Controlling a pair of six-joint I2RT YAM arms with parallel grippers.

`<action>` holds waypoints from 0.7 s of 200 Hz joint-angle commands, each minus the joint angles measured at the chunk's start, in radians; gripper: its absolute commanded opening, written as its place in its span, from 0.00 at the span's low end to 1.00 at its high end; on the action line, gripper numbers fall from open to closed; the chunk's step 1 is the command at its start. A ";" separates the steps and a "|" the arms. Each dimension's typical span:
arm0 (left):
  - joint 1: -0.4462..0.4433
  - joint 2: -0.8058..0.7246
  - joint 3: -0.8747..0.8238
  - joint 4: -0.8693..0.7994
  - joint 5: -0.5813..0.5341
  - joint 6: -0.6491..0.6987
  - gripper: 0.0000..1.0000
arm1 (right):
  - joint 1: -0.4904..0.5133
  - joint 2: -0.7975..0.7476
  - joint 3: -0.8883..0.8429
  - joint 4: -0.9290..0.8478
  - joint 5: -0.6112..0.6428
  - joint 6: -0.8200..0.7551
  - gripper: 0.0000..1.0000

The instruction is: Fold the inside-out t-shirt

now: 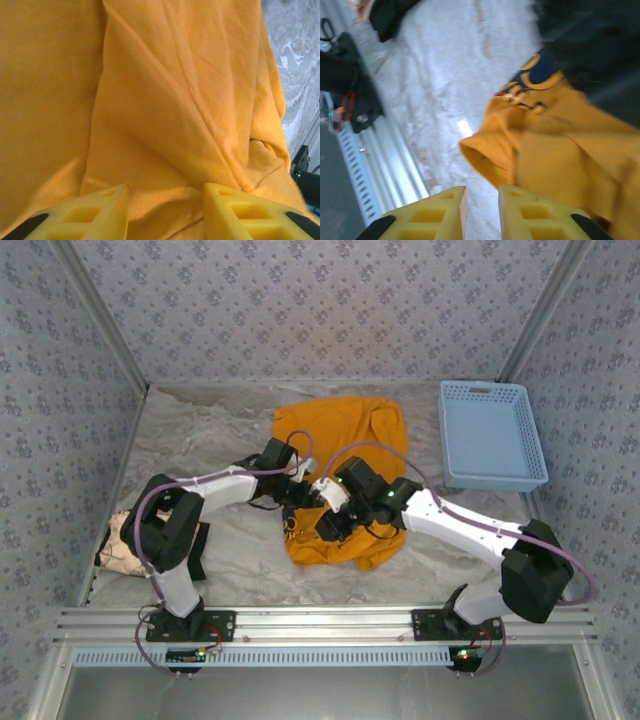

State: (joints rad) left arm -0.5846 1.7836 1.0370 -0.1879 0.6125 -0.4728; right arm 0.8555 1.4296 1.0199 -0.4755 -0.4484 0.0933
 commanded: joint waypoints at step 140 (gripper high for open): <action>-0.046 -0.279 -0.140 -0.168 0.002 0.072 0.46 | -0.088 -0.114 -0.235 0.157 0.137 0.323 0.54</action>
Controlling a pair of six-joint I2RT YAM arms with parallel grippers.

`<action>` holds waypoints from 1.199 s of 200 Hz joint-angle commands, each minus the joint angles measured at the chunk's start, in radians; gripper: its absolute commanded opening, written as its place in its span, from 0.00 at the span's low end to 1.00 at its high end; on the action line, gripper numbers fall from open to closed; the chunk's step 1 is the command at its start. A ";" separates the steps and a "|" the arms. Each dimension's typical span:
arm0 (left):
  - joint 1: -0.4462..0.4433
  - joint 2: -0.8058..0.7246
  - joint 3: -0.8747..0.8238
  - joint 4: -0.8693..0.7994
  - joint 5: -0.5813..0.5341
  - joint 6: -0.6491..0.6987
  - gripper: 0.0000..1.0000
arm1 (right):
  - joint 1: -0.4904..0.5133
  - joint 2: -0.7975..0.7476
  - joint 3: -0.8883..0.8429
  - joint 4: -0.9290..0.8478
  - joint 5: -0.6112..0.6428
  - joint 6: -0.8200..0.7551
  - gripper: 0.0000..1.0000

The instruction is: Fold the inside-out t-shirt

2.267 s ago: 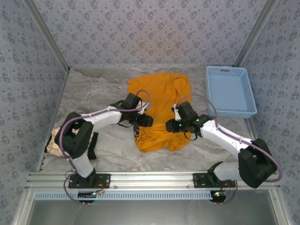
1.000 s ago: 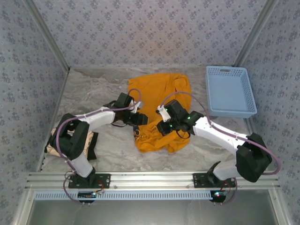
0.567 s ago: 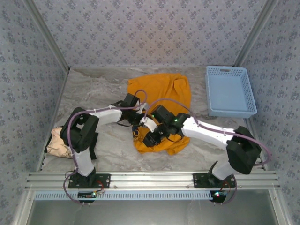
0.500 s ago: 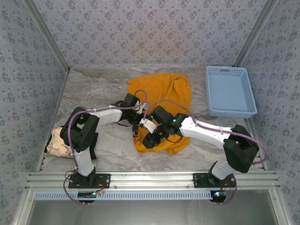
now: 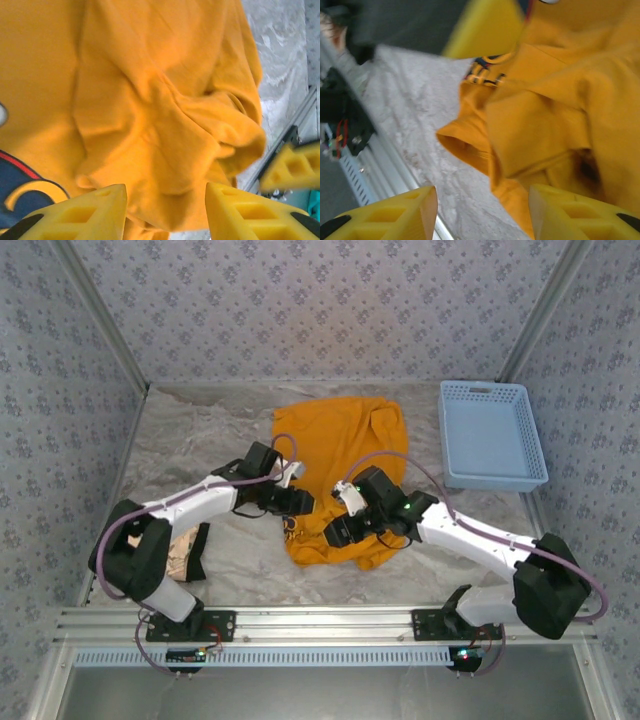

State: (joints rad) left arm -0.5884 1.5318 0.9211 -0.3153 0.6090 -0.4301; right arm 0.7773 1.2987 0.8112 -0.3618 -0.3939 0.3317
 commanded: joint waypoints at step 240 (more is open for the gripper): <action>0.064 -0.286 -0.259 -0.036 -0.029 -0.023 0.53 | 0.151 0.140 0.187 -0.177 0.196 -0.108 0.48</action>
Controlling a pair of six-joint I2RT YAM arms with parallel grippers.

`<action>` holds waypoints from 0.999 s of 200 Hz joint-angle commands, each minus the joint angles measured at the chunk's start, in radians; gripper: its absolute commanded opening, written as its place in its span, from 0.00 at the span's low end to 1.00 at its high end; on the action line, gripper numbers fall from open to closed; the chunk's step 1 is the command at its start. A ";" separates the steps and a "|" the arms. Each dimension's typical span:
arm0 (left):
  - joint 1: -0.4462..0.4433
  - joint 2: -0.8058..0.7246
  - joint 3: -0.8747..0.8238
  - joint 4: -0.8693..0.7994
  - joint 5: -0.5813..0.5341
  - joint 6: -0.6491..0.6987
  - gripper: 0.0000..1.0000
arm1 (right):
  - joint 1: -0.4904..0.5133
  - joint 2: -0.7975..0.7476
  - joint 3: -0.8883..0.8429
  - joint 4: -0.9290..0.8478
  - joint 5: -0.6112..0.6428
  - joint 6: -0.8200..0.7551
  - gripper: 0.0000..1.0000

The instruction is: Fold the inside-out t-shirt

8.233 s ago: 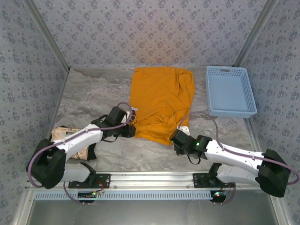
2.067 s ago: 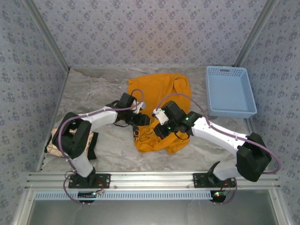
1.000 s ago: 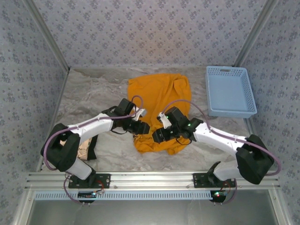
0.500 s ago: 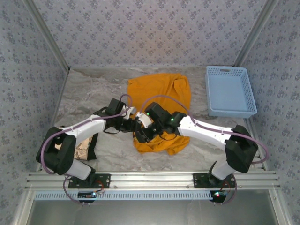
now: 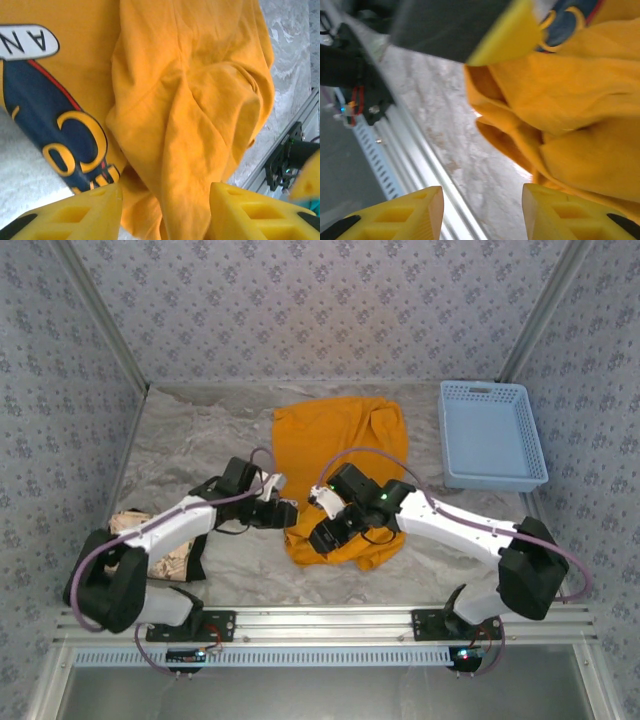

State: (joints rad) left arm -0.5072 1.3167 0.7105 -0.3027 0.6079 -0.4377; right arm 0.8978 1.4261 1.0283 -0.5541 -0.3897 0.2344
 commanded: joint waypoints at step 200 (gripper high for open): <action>-0.088 -0.247 -0.085 0.022 -0.274 -0.012 0.16 | -0.012 0.112 0.128 0.167 0.392 -0.048 0.04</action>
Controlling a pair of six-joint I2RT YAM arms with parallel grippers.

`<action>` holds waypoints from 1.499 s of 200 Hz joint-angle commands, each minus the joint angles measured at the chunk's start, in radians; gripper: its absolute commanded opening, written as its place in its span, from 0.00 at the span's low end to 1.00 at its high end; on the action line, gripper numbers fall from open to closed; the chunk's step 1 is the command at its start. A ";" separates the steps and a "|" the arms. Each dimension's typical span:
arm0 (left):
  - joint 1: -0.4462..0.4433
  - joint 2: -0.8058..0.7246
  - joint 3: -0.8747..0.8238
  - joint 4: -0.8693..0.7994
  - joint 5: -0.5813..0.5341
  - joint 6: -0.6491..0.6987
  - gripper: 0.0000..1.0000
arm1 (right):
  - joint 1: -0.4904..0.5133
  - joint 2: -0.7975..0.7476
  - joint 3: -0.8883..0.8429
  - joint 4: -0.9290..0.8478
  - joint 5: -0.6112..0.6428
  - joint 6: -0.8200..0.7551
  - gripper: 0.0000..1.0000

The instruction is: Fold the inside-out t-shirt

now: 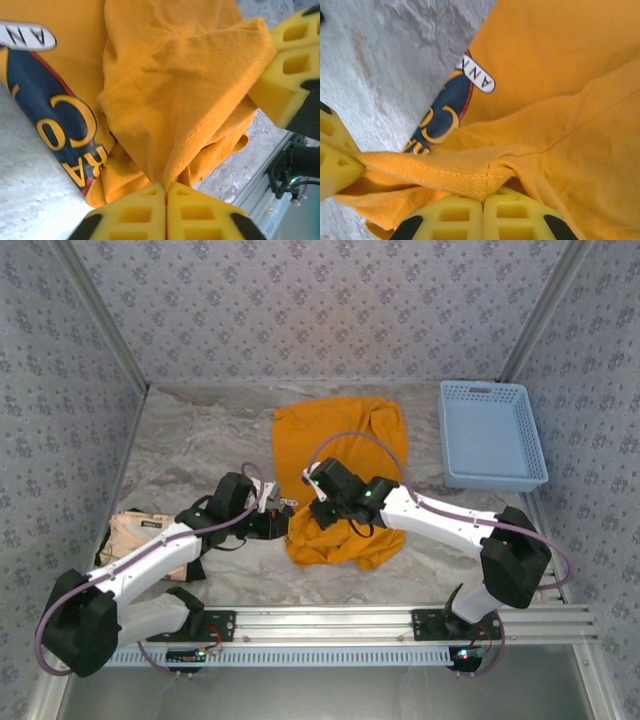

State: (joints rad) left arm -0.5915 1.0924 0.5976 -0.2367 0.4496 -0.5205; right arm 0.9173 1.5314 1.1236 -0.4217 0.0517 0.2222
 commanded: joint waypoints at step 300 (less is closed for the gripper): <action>0.057 0.176 0.035 0.156 -0.055 0.209 0.60 | -0.042 -0.046 -0.051 -0.089 0.069 -0.043 0.47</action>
State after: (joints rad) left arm -0.5385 1.2228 0.6029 -0.0563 0.4004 -0.3397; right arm 0.8192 1.5341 1.0500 -0.4793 0.0700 0.1291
